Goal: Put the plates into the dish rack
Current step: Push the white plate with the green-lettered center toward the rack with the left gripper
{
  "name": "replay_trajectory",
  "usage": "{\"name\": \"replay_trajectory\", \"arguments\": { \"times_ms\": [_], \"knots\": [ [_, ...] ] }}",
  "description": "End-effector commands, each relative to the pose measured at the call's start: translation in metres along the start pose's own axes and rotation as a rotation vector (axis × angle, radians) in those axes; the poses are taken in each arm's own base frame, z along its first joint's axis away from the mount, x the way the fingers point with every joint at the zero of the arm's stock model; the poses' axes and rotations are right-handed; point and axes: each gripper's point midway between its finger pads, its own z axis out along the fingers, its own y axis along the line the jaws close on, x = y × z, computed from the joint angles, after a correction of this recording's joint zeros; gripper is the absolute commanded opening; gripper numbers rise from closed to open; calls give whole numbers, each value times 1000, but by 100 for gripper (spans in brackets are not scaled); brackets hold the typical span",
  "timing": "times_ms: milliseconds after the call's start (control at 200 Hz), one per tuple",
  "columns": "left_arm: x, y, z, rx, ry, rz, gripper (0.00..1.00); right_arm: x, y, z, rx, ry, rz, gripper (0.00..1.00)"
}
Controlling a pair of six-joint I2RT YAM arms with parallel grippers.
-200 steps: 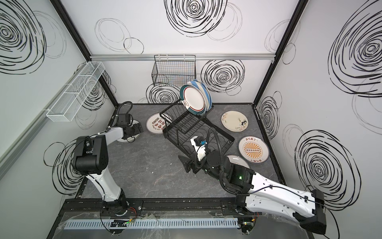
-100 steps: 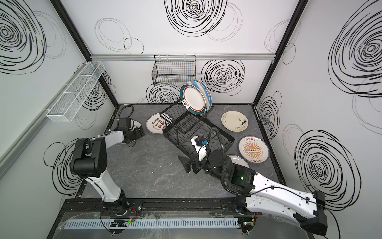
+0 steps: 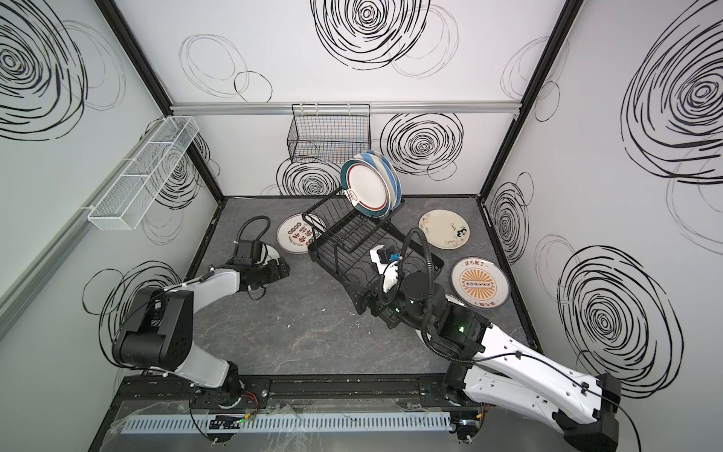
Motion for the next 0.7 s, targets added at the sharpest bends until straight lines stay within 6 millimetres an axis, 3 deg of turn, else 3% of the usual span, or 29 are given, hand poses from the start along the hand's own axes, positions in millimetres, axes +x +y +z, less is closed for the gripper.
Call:
{"name": "replay_trajectory", "arguments": {
  "times_ms": [0,220,325,405,515,695],
  "knots": [
    [30,-17,-11,66,45,-30,96,-5,5,-2,-29,15,43,95],
    [68,-39,-46,165,27,-17,96,9,12,7,-79,33,145,93],
    [94,-33,-50,156,56,-9,96,24,14,16,-100,68,197,92],
    [103,-26,-50,161,42,-24,96,32,18,20,-102,88,218,91],
    [93,-27,-55,145,-9,-1,96,33,26,19,-100,78,221,91],
    [46,-55,-76,143,-129,86,96,41,24,21,-73,93,237,91]
  ]
}}
